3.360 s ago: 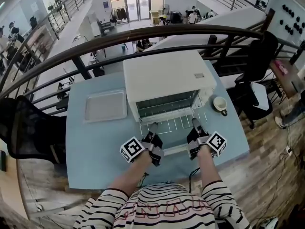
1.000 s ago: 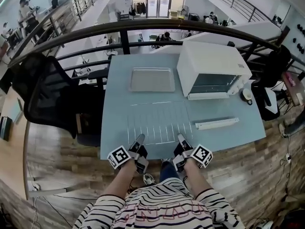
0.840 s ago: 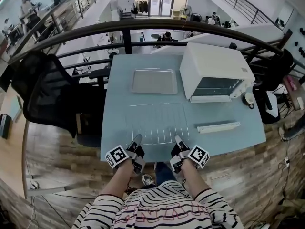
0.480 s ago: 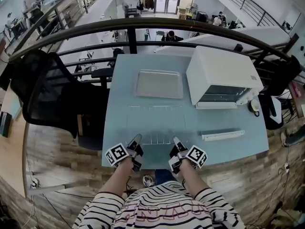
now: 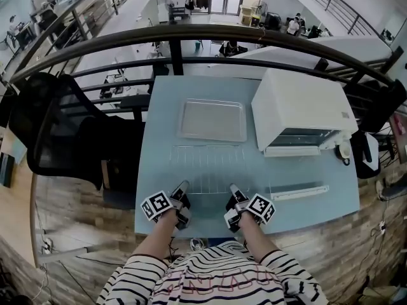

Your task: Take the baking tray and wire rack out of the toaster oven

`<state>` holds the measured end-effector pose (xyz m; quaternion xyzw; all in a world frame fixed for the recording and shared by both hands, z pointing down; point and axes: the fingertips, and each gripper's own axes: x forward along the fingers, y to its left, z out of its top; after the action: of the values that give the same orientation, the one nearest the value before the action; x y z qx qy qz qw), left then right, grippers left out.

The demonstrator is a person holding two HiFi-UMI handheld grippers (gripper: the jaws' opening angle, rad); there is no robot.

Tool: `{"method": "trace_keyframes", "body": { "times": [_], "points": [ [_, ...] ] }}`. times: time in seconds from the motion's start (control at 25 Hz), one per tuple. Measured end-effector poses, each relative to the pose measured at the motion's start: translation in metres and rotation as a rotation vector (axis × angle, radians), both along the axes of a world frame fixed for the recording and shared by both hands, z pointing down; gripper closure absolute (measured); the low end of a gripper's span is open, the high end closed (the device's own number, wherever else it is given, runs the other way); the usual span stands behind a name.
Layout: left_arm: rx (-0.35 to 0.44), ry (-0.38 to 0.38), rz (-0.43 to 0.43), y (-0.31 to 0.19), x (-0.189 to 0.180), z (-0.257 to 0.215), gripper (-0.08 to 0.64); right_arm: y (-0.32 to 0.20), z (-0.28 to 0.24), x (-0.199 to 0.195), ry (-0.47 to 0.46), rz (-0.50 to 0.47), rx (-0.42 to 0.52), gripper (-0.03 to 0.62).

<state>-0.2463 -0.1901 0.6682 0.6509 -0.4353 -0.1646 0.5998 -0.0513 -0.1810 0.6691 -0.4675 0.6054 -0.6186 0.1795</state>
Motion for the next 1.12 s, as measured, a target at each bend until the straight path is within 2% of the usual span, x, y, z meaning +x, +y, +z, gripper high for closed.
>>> {"method": "trace_keyframes", "body": {
  "times": [0.72, 0.88, 1.0, 1.12],
  "points": [
    [-0.078, -0.048, 0.076, -0.045, 0.004, 0.010, 0.534, -0.041, 0.010, 0.002, 0.007, -0.032, -0.055, 0.561],
    [-0.099, -0.092, 0.102, -0.049, 0.003, 0.009, 0.532, -0.046, 0.009, 0.000, 0.037, -0.059, -0.071, 0.560],
    [-0.120, -0.153, 0.131, -0.048, 0.002, 0.011, 0.486, -0.044, 0.011, -0.001, 0.089, -0.096, -0.105, 0.558],
    [-0.125, -0.226, 0.166, -0.046, 0.003, 0.009, 0.353, -0.041, 0.015, 0.003, 0.151, -0.135, -0.148, 0.538]
  ]
}}
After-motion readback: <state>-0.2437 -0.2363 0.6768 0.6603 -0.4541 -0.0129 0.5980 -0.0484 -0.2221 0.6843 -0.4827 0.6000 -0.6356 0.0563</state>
